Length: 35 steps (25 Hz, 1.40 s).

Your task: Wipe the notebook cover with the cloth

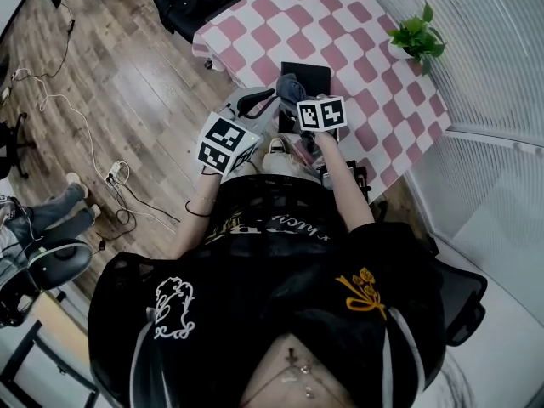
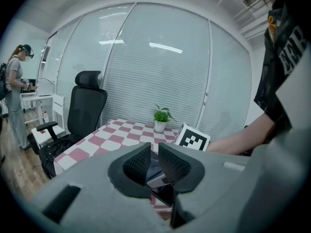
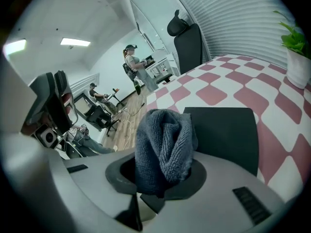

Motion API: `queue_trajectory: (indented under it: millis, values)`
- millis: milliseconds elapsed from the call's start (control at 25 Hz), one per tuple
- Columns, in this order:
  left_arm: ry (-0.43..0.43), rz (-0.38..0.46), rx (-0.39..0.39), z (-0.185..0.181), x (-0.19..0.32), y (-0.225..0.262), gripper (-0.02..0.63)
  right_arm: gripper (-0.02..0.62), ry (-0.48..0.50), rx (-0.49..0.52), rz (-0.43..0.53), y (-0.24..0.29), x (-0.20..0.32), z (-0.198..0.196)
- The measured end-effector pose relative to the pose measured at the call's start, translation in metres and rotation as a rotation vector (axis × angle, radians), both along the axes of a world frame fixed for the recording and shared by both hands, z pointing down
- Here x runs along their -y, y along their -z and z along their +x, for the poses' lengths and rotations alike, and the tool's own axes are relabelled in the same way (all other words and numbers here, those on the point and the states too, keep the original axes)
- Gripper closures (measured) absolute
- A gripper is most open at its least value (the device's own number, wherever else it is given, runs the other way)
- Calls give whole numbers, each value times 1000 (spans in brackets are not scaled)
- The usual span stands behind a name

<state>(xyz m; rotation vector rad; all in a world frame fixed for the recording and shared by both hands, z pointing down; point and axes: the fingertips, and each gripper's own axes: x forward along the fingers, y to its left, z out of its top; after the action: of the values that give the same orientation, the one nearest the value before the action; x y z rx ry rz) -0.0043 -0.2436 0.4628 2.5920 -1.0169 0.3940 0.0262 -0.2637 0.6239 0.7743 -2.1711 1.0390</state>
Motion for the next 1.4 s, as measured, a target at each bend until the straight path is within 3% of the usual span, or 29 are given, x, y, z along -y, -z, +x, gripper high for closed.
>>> queue_trajectory:
  millis: [200, 400, 560, 1400]
  values:
    - [11, -2, -3, -5, -2, 2, 563, 522, 34, -25, -37, -17, -9, -11]
    - [14, -4, -6, -6, -3, 2, 563, 522, -17, 28, -62, -21, -10, -8]
    - [1, -2, -5, -2, -2, 1, 563, 522, -14, 11, -49, -21, -8, 1]
    - [-100, -2, -16, 43, 1, -2, 563, 522, -260, -40, -30, -20, -1, 124]
